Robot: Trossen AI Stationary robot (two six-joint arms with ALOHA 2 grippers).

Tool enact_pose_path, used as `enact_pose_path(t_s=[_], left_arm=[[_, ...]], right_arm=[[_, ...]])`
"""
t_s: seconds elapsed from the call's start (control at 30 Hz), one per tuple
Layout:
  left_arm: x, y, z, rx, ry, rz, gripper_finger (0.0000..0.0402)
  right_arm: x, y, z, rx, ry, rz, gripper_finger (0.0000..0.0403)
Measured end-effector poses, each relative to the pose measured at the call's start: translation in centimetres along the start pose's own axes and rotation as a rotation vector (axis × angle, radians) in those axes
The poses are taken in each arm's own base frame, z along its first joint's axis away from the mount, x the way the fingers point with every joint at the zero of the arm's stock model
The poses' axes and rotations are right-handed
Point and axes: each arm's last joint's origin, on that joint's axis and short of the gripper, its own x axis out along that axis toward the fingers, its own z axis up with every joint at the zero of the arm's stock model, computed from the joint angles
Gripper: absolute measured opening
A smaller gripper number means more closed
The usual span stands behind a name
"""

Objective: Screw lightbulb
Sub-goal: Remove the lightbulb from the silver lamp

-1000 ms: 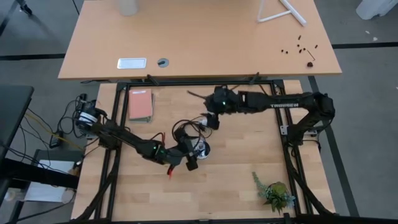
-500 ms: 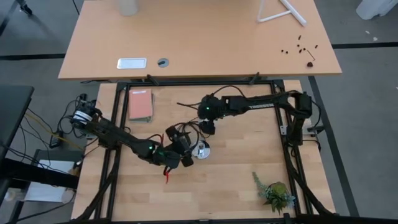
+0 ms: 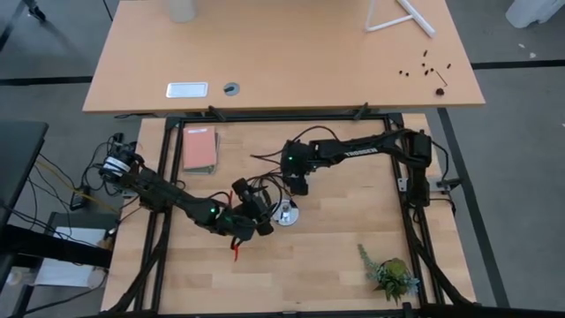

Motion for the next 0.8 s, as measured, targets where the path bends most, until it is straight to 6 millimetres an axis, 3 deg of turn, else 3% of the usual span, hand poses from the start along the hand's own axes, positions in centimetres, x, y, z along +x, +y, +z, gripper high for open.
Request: enact_pose_path(t_s=[0.27,0.8], left_arm=[[0.0,0.0,0.0,-0.001,0.0,0.0,0.0298],[0.0,0.0,0.0,-0.001,-0.001,-0.002,0.0298]], right_arm=[[0.6,-0.3,-0.5,-0.001,0.048,-0.051,0.0256],[0.0,-0.5,-2.0,0.009,0.212,-0.053,0.019]])
